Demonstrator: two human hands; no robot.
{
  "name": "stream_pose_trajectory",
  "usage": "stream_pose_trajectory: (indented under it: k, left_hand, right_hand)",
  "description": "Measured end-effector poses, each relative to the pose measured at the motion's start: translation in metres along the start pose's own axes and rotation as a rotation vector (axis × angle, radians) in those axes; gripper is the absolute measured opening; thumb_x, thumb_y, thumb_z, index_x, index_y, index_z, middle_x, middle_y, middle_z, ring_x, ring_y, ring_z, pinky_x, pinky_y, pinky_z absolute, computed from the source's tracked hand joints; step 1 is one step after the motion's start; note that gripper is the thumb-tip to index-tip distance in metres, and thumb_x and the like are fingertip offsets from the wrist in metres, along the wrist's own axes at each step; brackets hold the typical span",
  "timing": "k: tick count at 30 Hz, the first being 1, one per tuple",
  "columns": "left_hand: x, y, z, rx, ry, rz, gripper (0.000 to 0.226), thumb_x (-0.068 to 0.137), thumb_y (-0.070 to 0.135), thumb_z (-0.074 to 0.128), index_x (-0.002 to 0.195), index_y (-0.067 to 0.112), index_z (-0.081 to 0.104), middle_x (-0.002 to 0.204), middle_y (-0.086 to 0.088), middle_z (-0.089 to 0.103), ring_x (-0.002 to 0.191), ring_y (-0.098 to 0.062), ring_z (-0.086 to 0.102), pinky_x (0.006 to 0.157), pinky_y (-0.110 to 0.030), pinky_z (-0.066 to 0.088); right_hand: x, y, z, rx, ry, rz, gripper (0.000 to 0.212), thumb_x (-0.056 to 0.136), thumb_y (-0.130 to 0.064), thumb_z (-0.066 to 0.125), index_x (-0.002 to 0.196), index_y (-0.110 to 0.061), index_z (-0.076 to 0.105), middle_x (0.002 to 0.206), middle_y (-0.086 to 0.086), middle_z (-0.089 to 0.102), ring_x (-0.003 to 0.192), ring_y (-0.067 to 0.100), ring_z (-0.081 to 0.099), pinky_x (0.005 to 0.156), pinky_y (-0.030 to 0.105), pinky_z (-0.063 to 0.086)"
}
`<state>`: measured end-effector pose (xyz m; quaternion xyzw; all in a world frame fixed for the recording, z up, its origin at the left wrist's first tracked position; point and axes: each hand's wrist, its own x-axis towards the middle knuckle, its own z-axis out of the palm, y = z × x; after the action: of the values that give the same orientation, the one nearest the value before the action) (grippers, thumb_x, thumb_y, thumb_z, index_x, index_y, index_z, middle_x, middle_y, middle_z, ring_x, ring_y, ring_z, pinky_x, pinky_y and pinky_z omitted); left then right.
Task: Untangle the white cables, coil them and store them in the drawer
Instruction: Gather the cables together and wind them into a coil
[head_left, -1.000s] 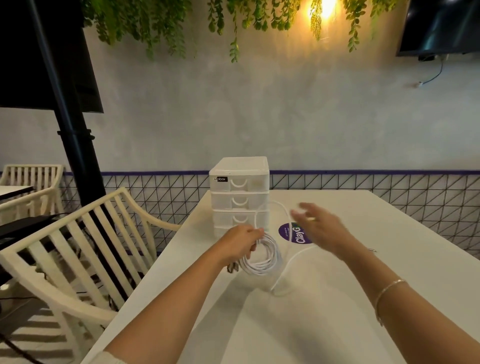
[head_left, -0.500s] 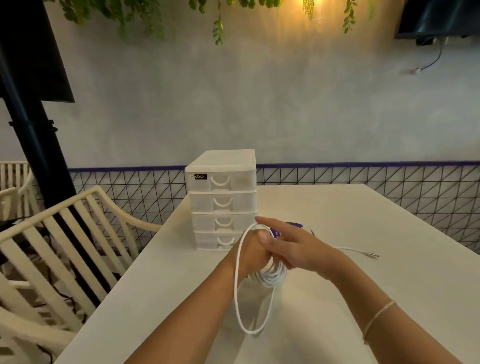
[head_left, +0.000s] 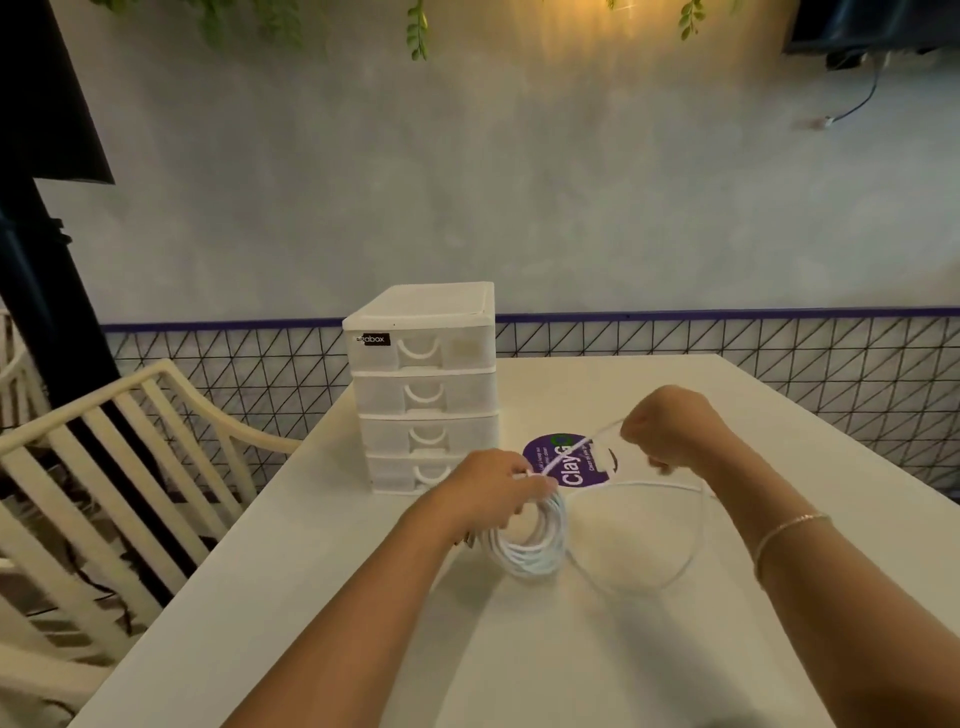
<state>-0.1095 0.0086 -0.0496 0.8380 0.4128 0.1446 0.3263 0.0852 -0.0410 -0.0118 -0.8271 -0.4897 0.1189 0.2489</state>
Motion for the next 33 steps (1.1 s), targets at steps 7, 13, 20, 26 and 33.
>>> stream_pose_trajectory:
  k: [7, 13, 20, 26, 33]
  left_hand:
    - [-0.011, 0.010, 0.015, -0.117, -0.152, 0.129, 0.029, 0.089, 0.040, 0.057, 0.099, 0.013, 0.064, 0.074, 0.005, 0.060, 0.057, -0.009, 0.053, 0.063, -0.026, 0.045]
    - [-0.011, 0.005, 0.022, -0.079, -0.098, 0.213, 0.022, 0.081, 0.021, 0.067, 0.101, 0.021, 0.061, 0.084, 0.006, 0.062, 0.074, -0.012, 0.058, 0.065, -0.021, 0.047]
    - [-0.012, 0.003, 0.022, -0.098, -0.076, 0.221, 0.020, 0.078, 0.034, 0.074, 0.094, 0.030, 0.062, 0.072, 0.017, 0.057, 0.059, -0.001, 0.053, 0.059, -0.016, 0.040]
    - [-0.010, 0.004, 0.019, -0.091, 0.215, 0.142, 0.051, 0.073, 0.040, 0.077, 0.107, 0.029, 0.040, 0.098, 0.006, 0.056, 0.081, -0.011, 0.056, 0.061, -0.014, 0.040]
    - [-0.013, 0.005, 0.019, -0.183, 0.186, 0.183, 0.042, 0.068, 0.044, 0.078, 0.098, 0.033, 0.052, 0.090, 0.013, 0.063, 0.068, -0.001, 0.053, 0.055, -0.008, 0.039]
  right_hand:
    - [0.003, -0.010, 0.024, 0.151, 0.127, -0.343, 0.035, 0.089, -0.036, 0.058, 0.096, -0.005, 0.071, 0.096, 0.002, 0.064, 0.088, 0.021, 0.062, 0.072, 0.030, 0.047]
    - [0.011, -0.002, 0.051, 0.141, 0.199, -0.259, 0.047, 0.080, -0.043, 0.067, 0.111, -0.008, 0.067, 0.126, 0.006, 0.054, 0.094, 0.017, 0.058, 0.074, 0.022, 0.041]
    - [0.010, -0.003, 0.075, 0.193, 0.168, -0.164, 0.039, 0.071, -0.047, 0.074, 0.089, -0.013, 0.075, 0.090, -0.004, 0.055, 0.086, 0.012, 0.051, 0.072, 0.028, 0.040]
    - [0.007, -0.001, 0.074, 0.089, 0.059, -0.093, 0.033, 0.074, -0.048, 0.071, 0.084, -0.018, 0.075, 0.085, 0.003, 0.068, 0.087, 0.022, 0.061, 0.084, 0.036, 0.049]
    - [0.008, -0.004, 0.074, -0.043, -0.044, -0.076, 0.014, 0.085, -0.031, 0.061, 0.076, -0.020, 0.064, 0.080, 0.001, 0.060, 0.078, 0.019, 0.054, 0.073, 0.029, 0.043]
